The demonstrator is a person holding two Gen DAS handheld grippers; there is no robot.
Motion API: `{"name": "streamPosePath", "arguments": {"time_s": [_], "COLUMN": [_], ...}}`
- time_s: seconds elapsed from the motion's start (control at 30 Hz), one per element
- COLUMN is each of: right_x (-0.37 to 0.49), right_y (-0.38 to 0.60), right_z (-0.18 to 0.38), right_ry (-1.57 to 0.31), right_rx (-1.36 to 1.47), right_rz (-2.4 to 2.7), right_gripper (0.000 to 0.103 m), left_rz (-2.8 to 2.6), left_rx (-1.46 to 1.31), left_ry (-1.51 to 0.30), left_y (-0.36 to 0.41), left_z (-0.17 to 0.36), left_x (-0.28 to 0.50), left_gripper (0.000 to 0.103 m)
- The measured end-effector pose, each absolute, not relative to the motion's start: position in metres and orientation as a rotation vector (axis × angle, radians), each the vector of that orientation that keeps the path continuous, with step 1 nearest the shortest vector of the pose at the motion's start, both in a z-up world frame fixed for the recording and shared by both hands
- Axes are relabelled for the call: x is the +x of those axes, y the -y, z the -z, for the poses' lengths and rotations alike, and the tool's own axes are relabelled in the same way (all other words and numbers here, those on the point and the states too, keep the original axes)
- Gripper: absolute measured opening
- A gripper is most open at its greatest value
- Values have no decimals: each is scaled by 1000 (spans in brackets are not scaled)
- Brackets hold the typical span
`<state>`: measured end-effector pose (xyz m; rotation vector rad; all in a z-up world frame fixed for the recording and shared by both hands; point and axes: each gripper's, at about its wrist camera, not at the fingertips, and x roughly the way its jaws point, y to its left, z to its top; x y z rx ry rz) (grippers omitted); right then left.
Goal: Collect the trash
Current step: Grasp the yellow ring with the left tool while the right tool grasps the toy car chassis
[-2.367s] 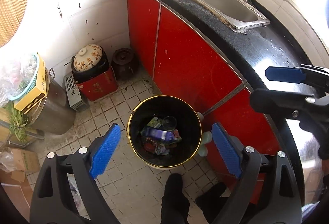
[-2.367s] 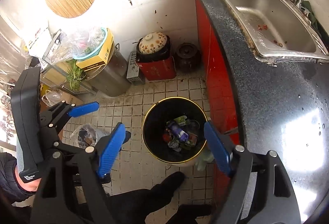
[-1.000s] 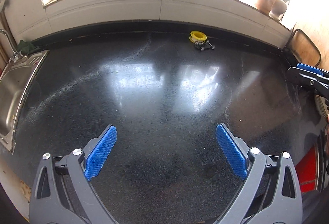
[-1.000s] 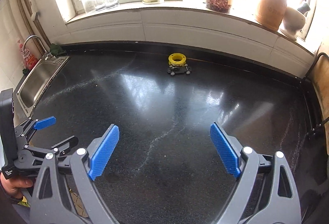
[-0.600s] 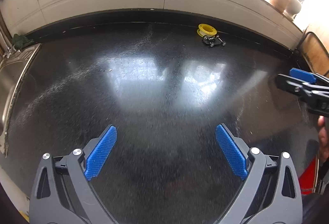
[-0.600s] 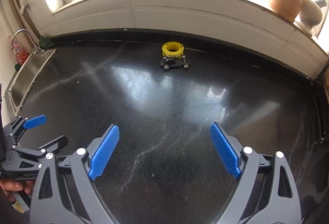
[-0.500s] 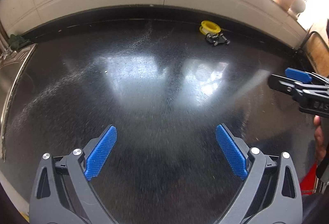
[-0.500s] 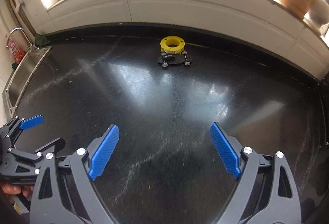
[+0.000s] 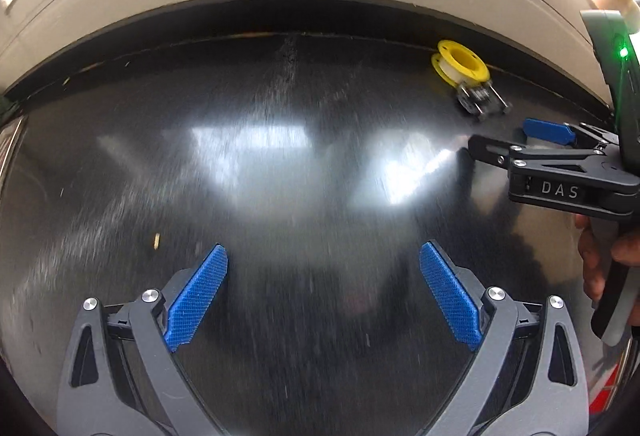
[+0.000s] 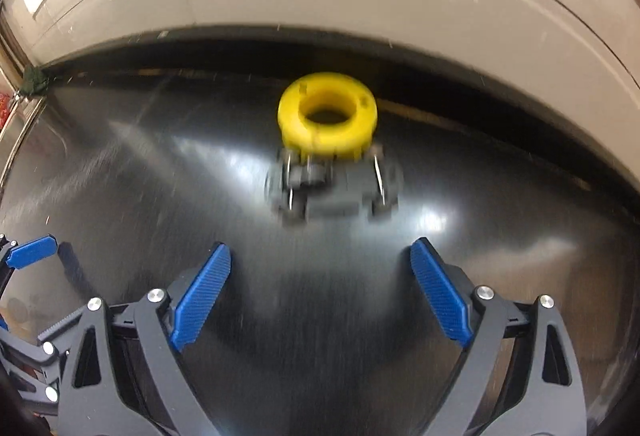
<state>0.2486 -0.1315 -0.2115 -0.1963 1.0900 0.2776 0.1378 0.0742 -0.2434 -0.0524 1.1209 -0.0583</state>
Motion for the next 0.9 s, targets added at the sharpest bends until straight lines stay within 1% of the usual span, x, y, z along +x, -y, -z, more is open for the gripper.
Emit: {"name": "streamPosePath", "arguments": {"time_s": [0.03,0.1,0.17,0.37,0.57,0.73,0.9], "right_x": [254,264,270,276,257,243,234], "right_y": [130,128,130,146,191,225,246], "right_z": [211,211,209,207,205,203,201], "right_ry": [-1083,-1065,-1043,-1048,-1072,-1102,-1116], "right_rx": [-194,-188,-182,-189,-170,-155,-145], "right_rz": [-278,-275,-273,-294,-248,-215,-195], "right_gripper": [89,86,74,74,74,74,74], "left_rz": [59,70,94,173,318,429,447], "left_rx": [-47,-42,-36,25,97,151,218], "left_ry": [-1116,-1110,-1108,-1083,-1053,-1033,-1028], "left_y": [-74,-74,-72,-54,-5,43,73], "left_z": [244,244,244,241,238,236,247], "left_x": [145,158,172,207,242,245,243], "left_gripper": [94,94,94,94,94,94,94]}}
